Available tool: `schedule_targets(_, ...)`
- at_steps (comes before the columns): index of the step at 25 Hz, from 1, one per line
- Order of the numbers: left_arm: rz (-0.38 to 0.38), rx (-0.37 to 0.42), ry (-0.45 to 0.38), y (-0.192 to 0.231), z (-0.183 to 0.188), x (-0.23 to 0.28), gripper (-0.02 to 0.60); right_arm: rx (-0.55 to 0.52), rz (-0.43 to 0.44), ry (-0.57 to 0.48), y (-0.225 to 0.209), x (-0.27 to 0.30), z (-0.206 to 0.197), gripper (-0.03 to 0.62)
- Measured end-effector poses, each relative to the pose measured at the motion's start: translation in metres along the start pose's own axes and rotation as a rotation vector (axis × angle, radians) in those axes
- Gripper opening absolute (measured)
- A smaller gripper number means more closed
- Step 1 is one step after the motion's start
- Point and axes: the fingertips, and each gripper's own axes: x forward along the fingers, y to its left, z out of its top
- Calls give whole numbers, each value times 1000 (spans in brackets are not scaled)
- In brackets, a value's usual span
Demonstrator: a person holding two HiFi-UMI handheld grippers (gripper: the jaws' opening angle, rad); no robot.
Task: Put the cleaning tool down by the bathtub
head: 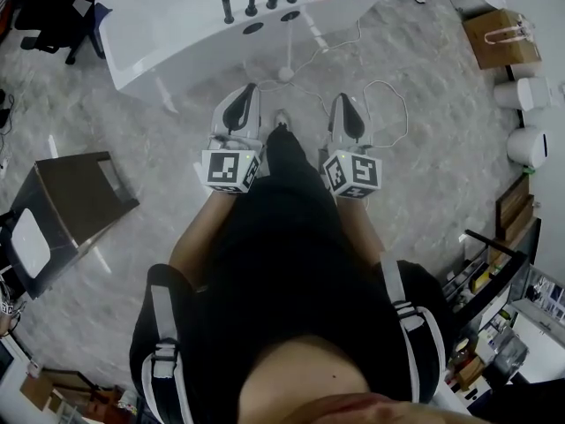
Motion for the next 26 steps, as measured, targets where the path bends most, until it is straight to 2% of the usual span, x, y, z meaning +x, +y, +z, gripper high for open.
schedule_targets(14, -47, -3, 39, -12, -13, -8, 9, 3, 24, -10, 16, -14, -2, -2)
schedule_targets(26, -77, 3, 33, -15, 7, -26, 10, -15, 31, 2, 46, -28, 6, -2)
